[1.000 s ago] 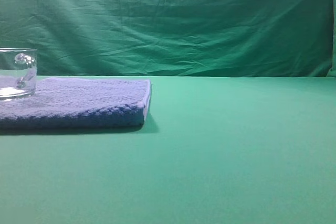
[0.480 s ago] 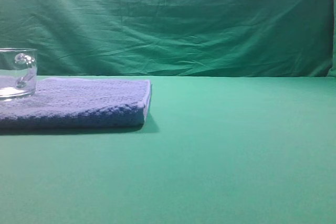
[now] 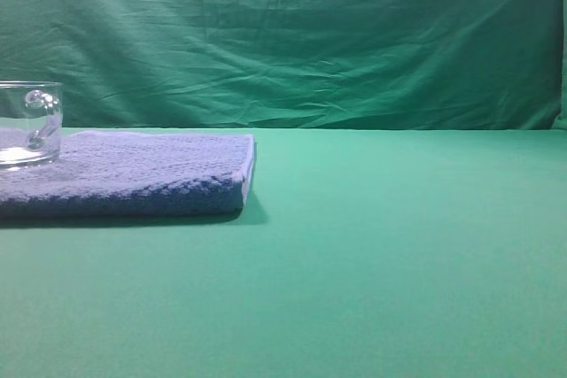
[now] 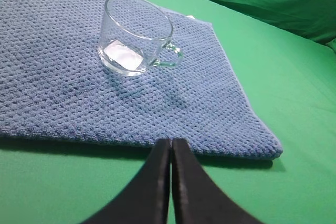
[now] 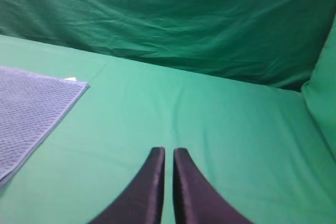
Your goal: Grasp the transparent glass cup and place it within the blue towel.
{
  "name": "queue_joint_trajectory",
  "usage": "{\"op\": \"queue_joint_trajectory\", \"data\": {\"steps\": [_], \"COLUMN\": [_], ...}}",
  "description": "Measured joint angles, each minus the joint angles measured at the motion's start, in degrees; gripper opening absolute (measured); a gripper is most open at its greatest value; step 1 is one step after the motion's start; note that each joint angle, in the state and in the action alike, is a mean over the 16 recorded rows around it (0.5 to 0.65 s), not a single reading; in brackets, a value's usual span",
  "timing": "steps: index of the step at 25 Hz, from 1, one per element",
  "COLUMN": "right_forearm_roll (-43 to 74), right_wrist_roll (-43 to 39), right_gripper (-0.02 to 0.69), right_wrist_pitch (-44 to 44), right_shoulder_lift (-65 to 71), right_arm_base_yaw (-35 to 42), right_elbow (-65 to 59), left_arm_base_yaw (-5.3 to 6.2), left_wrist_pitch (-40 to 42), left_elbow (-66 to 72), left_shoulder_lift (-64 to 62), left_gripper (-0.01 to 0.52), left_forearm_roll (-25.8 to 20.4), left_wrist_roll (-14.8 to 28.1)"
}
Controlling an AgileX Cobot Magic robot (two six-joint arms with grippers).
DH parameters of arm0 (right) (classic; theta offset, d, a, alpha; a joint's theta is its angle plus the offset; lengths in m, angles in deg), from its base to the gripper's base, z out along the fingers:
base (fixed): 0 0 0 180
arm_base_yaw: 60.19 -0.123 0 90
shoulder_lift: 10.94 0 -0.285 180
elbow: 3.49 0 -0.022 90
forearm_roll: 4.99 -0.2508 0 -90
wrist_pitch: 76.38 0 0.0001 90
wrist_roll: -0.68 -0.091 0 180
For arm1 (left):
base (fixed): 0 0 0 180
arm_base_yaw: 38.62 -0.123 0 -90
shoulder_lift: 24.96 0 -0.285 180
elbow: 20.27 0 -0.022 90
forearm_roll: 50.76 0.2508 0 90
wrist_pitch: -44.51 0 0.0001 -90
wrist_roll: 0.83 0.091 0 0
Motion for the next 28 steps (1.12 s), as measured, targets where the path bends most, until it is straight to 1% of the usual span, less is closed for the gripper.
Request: {"op": "queue_joint_trajectory", "data": {"steps": [7,13,18,28], "right_forearm_roll": [-0.01,-0.02,0.14,0.80], "right_wrist_roll": [0.97,0.99,1.02,1.07], "right_gripper": [0.049,0.049,0.049,0.049], "right_wrist_pitch": [5.68,7.32,5.54,-0.52], "right_shoulder_lift": [-11.78,-17.34,-18.97,-19.05], "right_arm_base_yaw": [2.01,2.46,2.48,2.48], "right_elbow": [-12.63,-19.58,-21.93,-22.15], "left_arm_base_yaw": [0.00,0.00,0.00,0.00], "left_wrist_pitch": [0.00,0.00,0.00,0.00], "left_elbow": [0.00,0.00,0.00,0.00], "left_shoulder_lift": [0.00,0.00,0.00,0.00], "left_gripper": [0.000,0.000,0.000,0.000], "left_forearm_roll": [0.00,0.00,0.00,0.00], "left_wrist_roll": [0.00,0.00,0.00,-0.01]}}
